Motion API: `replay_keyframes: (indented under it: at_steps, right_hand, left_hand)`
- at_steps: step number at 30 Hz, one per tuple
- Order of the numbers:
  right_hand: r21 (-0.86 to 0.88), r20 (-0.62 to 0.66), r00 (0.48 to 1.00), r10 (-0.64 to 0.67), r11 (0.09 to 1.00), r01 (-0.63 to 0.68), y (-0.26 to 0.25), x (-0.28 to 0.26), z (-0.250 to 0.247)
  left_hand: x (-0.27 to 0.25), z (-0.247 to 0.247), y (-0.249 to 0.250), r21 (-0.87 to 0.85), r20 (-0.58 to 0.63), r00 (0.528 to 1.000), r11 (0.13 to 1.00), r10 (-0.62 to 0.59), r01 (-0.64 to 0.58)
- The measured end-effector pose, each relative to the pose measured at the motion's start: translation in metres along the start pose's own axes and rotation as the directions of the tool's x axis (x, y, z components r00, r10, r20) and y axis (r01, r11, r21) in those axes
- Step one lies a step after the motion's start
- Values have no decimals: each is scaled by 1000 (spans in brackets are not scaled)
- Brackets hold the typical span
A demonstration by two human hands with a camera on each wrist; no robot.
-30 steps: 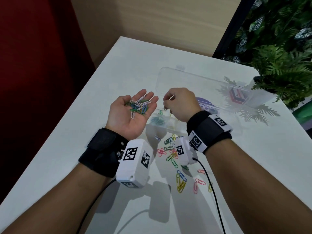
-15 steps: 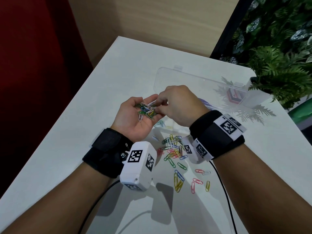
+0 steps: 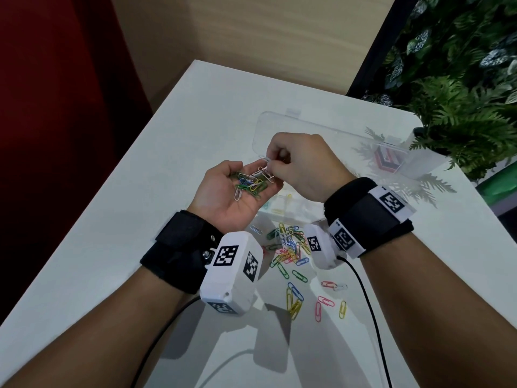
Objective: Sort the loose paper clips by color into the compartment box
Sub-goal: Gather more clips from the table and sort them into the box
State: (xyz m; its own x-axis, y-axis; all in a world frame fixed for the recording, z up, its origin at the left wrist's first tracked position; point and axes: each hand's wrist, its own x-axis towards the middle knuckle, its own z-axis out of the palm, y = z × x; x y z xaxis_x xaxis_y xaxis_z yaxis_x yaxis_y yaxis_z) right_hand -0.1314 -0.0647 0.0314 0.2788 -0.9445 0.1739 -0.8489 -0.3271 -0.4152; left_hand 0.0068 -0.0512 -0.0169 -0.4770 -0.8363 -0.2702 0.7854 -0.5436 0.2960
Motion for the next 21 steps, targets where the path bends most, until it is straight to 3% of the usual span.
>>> replay_keyframes:
  at_steps: [10, 21]
  right_hand:
    - [-243, 169, 983, -70, 964, 110, -4, -1, -1]
    - [-235, 158, 987, -39, 969, 76, 5, -1, -12]
  left_hand:
    - [-3, 6, -3, 74, 18, 1000, 997, -9, 8]
    - [1, 15, -7, 49, 23, 996, 995, -83, 82]
